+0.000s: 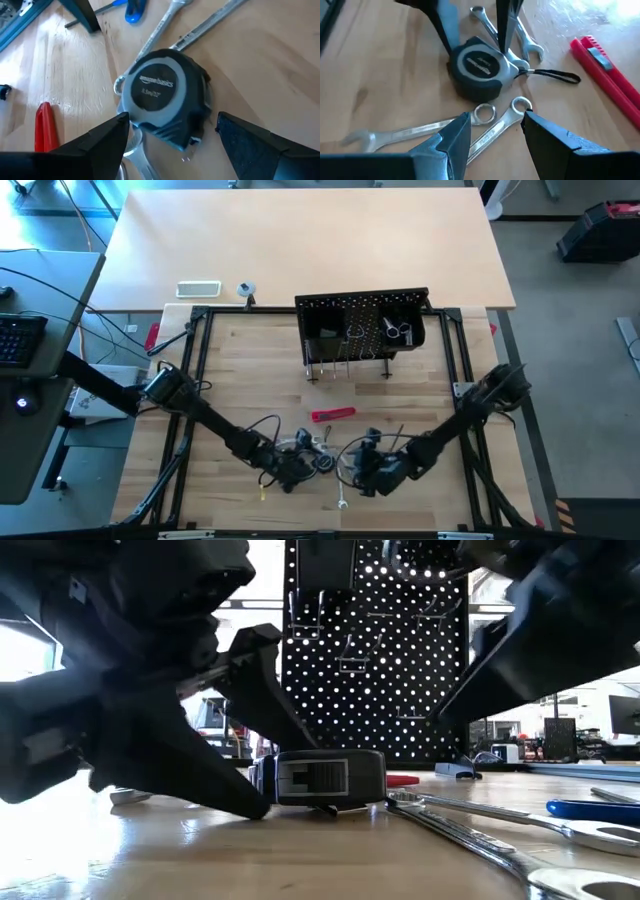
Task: Hang tools onto peg board
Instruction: Hang the measuring tape on the peg board
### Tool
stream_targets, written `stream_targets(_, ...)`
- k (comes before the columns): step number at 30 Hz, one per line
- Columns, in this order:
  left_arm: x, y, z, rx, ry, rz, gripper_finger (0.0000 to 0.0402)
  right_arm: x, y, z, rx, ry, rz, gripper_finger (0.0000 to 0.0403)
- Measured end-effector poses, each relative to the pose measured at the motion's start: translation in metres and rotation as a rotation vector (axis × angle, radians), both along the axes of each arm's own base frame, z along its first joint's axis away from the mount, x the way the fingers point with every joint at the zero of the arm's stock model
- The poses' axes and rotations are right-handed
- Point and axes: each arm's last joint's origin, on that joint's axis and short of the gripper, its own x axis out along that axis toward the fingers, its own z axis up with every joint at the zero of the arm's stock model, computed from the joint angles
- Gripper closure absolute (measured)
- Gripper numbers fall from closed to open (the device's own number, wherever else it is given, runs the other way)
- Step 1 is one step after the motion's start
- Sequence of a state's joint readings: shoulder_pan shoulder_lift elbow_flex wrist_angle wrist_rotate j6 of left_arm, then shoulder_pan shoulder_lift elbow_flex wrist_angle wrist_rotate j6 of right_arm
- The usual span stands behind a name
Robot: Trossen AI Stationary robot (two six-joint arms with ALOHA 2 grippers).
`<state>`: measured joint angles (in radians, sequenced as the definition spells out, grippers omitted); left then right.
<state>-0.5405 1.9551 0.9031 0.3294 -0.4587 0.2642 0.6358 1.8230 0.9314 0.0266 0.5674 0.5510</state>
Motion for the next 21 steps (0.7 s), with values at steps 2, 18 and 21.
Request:
stream_targets(2,0.003,0.002,-0.003,-0.006,-0.008,0.009,0.0106,0.006,-0.007,-0.005,0.014,0.024,0.004,0.0226)
stream_targets(18,0.015,0.016,-0.013,-0.021,-0.017,0.016,0.0105,0.04,-0.024,-0.031,0.091,-0.028,0.108,0.0284)
stream_targets(21,0.016,0.018,-0.013,-0.025,-0.018,0.019,0.0105,0.042,-0.025,-0.028,0.087,-0.063,0.113,0.0299)
